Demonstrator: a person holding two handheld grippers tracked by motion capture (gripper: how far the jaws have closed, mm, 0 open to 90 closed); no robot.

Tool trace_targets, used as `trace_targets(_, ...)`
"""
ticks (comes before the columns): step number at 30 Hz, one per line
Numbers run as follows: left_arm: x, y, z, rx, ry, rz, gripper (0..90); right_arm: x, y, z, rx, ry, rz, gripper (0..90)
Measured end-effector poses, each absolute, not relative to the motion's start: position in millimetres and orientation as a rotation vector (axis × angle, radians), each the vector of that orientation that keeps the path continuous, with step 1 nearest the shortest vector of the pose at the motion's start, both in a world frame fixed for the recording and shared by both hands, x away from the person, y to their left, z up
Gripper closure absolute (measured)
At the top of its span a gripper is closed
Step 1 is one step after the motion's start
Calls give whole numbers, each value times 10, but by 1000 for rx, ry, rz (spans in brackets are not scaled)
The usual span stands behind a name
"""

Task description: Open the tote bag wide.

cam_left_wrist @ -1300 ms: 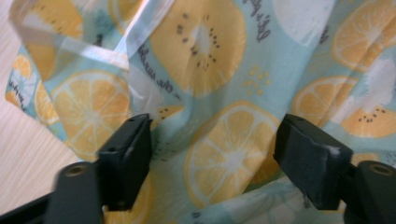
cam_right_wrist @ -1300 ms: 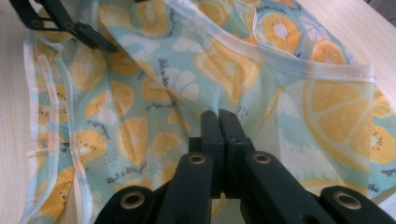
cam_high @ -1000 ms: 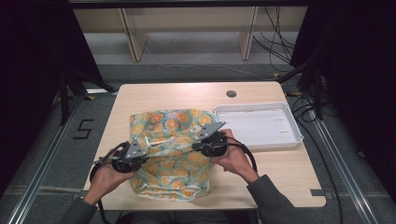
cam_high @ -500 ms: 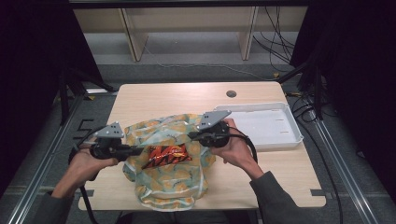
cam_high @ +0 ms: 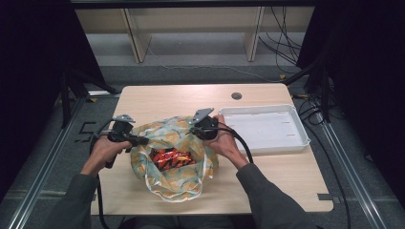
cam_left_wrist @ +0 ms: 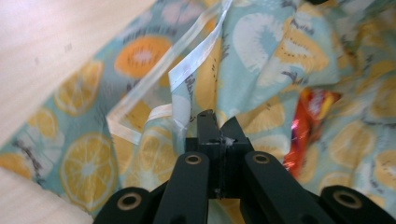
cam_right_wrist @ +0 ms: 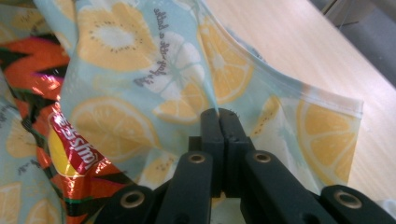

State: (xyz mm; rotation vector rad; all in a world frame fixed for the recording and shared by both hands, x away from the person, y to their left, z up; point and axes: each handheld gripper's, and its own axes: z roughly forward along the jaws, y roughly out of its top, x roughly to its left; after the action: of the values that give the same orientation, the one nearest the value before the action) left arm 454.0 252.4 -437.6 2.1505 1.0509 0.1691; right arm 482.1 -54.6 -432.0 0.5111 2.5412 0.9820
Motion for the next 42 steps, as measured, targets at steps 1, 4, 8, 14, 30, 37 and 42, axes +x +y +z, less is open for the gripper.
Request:
trace_targets(1,4549,2540,-4428,2159,1059,152,895,4820,-524,-4346,517,2558,975,900)
trace_targets(4,4563,2596,-4512,2185,1082,140,895,4808,-480,-4370,508,2574,954,861)
trace_targets(8,4557,2657,-4518,2169,1094,137,896,4685,-506,-4217,543,2571,981,703)
trace_targets(14,4544,2649,-4501,2149,1103,137,896,4194,-636,-3909,385,2653,1077,823)
trace_targets(30,4569,2737,-4639,2208,1100,149,896,4507,-1154,-4773,645,2777,678,900)
trace_targets(37,4555,2692,-4657,2205,1099,177,895,4482,-1136,-4694,637,2760,738,884)
trace_targets(42,4550,2648,-4589,2209,1085,201,894,4383,-1007,-4350,547,2656,965,871)
